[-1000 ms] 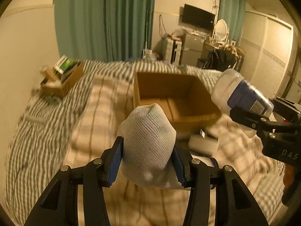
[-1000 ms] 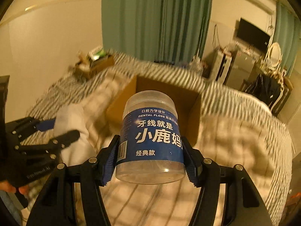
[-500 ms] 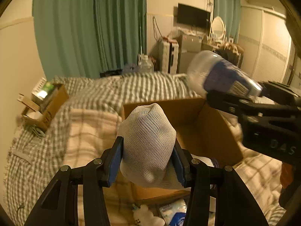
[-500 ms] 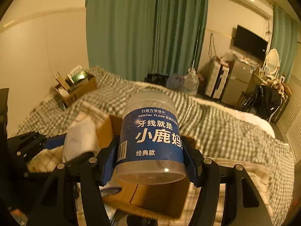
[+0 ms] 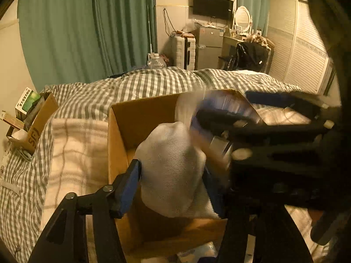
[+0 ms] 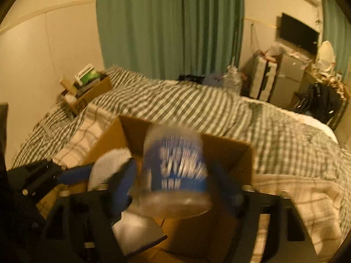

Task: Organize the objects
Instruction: 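Drop white sock with left tool while right tool drops floss jar into box, then drop crumpled cloth with left tool while right tool drops tape roll into box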

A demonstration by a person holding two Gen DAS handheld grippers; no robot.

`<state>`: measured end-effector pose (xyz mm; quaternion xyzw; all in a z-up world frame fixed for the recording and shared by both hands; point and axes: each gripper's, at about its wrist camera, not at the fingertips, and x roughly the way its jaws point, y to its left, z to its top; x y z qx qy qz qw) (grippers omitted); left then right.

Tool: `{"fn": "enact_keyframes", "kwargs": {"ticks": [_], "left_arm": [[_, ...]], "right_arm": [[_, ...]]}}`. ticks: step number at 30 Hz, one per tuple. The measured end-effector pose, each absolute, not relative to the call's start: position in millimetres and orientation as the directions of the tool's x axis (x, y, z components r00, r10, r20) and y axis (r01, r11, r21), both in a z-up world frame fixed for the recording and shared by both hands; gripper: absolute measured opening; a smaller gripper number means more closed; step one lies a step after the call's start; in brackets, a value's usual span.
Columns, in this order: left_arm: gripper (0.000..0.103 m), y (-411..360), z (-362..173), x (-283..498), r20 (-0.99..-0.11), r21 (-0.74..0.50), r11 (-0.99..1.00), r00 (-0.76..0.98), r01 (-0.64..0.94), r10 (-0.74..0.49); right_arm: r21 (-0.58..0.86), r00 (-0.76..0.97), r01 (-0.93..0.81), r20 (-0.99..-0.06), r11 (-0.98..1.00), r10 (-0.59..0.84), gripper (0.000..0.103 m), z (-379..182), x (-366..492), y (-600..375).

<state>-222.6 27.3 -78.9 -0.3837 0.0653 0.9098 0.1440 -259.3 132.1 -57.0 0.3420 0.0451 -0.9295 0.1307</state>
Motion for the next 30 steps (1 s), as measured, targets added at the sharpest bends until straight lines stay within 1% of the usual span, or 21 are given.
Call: {"fn": "enact_keyframes", "kwargs": {"ticks": [1,2,3,7,9,10,16,20,22,27,30], "left_arm": [[0.076,27,-76,-219,-0.715,0.002,-0.952,-0.666,-0.306,0.212],[0.087,25,-72,-216,-0.71,-0.002,-0.955,-0.672,-0.297,0.211],[0.092,24,-66,-212,-0.702,-0.005,-0.957,-0.681,-0.289,0.209],[0.093,12,-36,-189,-0.678,-0.014,-0.961,-0.704,-0.276,0.212],[0.1,7,-19,-173,-0.658,-0.006,-0.965,-0.725,-0.263,0.201],[0.102,3,-9,-161,-0.643,-0.001,-0.967,-0.74,-0.255,0.196],[0.103,-14,25,-113,-0.605,0.009,-0.97,-0.774,-0.244,0.189],[0.103,-22,34,-78,-0.584,0.015,-0.974,-0.792,-0.228,0.176],[0.103,-23,32,-63,-0.58,0.02,-0.977,-0.799,-0.21,0.159],[0.103,-25,11,-40,-0.591,0.024,-0.985,-0.797,-0.171,0.124],[0.103,-23,-16,-34,-0.619,0.018,-0.989,-0.779,-0.148,0.105]], "right_arm": [[0.007,-0.74,0.266,-0.639,-0.964,-0.209,0.083,-52,-255,136],[0.015,-0.744,0.263,-0.633,-0.965,-0.213,0.083,-45,-250,138],[0.023,-0.746,0.26,-0.63,-0.965,-0.216,0.083,-39,-246,140],[-0.001,-0.773,0.234,-0.607,-0.972,-0.185,0.083,-6,-217,154],[-0.021,-0.782,0.233,-0.598,-0.972,-0.174,0.084,11,-200,157],[-0.035,-0.791,0.226,-0.59,-0.974,-0.162,0.084,22,-187,161],[-0.044,-0.809,0.194,-0.572,-0.98,-0.135,0.085,64,-127,171],[-0.088,-0.808,0.166,-0.583,-0.982,-0.085,0.086,71,-82,172],[-0.088,-0.805,0.166,-0.588,-0.982,-0.084,0.087,67,-62,172],[-0.02,-0.775,0.167,-0.621,-0.986,-0.119,0.087,38,-33,176],[-0.021,-0.751,0.163,-0.651,-0.986,-0.11,0.087,9,-31,172]]}}
